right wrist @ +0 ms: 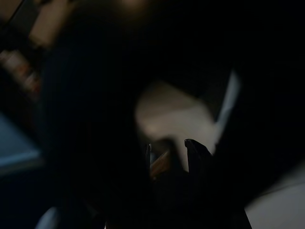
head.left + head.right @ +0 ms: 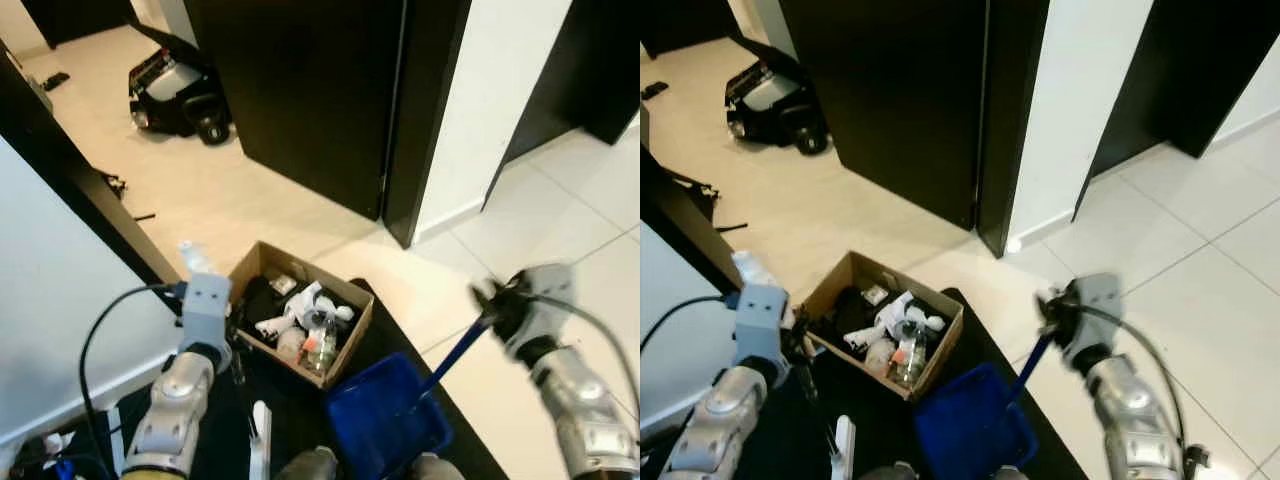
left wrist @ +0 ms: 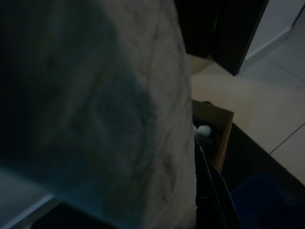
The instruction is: Sweep floor
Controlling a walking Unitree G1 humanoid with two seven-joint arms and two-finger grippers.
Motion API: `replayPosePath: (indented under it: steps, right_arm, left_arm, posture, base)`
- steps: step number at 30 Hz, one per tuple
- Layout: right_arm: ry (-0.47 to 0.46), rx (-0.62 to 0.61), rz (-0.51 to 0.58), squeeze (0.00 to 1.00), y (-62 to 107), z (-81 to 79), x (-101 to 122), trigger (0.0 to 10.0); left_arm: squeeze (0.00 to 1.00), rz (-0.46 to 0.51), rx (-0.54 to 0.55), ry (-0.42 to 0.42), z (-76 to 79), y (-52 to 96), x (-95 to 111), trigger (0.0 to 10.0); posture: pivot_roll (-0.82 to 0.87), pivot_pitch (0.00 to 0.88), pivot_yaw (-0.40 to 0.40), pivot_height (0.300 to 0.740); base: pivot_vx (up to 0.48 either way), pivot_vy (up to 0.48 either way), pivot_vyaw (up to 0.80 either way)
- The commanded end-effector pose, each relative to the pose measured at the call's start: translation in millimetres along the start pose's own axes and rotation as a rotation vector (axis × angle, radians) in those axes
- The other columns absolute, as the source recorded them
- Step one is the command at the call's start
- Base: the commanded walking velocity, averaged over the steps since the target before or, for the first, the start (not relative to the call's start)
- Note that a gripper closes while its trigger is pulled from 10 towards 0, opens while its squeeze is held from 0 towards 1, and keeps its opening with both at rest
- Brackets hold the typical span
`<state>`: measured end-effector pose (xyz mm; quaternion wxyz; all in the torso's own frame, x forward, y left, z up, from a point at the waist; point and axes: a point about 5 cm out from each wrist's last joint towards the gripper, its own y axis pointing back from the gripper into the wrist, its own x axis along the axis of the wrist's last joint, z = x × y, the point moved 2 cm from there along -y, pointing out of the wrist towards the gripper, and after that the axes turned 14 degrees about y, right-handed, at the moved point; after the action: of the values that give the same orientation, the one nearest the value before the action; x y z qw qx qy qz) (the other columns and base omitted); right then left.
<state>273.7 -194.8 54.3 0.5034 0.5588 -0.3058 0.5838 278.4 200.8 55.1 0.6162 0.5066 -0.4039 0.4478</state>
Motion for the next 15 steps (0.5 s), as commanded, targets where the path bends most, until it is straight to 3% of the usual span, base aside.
replayPosePath:
  steps: [1,9,15]
  right_arm:
    - [-0.044,-0.027,0.016,0.00,-0.3,-1.1,1,10.0]
    - [-0.111,-0.123,0.034,0.00,0.1,0.1,2,10.0]
    - [-0.205,-0.116,0.091,0.00,-5.6,-13.2,10,10.0]
  left_arm:
    - [0.00,0.008,0.007,0.026,2.6,0.9,-3,10.0]
    - [0.00,-0.002,0.006,0.076,12.6,3.0,-11,10.0]
    - [0.00,-0.009,0.002,0.084,19.1,2.7,-15,10.0]
  posture:
    - [0.05,0.053,0.035,0.740]
    - [0.05,0.051,0.030,0.740]
    - [0.05,0.053,0.029,0.740]
  base:
    - [0.000,0.000,0.00]
    - [0.000,0.000,0.00]
    - [0.000,0.000,0.00]
